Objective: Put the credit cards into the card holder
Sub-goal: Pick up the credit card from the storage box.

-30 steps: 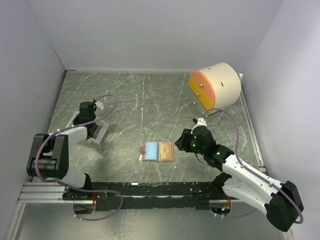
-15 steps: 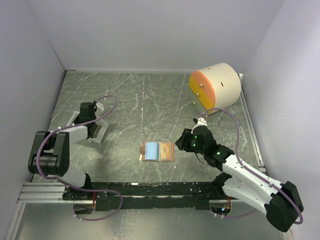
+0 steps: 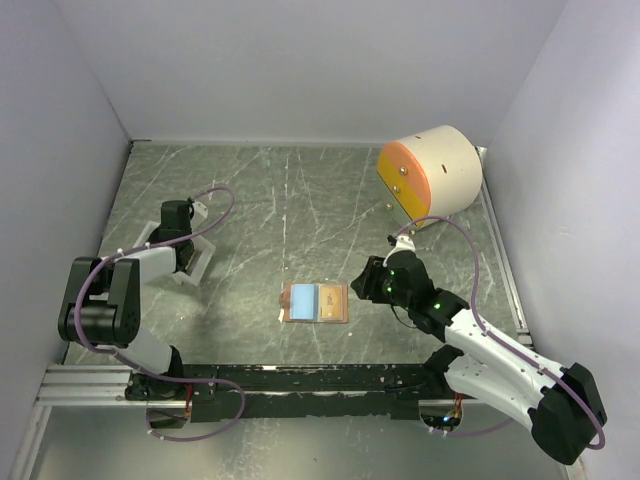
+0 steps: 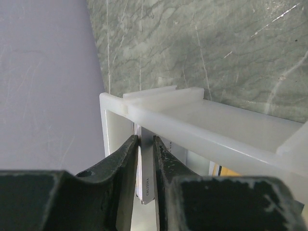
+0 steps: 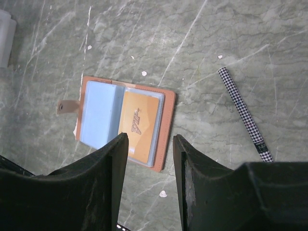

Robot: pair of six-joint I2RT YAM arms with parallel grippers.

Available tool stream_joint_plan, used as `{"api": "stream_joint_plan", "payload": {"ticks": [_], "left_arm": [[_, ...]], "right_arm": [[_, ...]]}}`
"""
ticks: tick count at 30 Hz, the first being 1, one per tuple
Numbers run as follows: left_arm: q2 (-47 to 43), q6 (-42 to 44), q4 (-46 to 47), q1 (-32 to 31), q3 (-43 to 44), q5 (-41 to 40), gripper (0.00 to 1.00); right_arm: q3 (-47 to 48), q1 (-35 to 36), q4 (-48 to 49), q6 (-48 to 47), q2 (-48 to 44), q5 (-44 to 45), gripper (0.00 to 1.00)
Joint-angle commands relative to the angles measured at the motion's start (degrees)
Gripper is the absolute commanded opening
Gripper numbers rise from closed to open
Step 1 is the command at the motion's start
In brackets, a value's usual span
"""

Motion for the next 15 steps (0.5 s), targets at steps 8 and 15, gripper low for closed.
{"api": "stream_joint_plan", "payload": {"ticks": [8,15], "left_arm": [[0.9,0.0,-3.6,1.0,3.6,-0.9,0.22],[-2.0,-4.0,-12.6,1.0,6.8,3.1,0.07]], "right_arm": [[0.1,-0.9,1.1,-0.9,-0.6,-0.4,0.43],[0.1,-1.1,1.0,-0.7,-1.1,-0.9,0.43]]}}
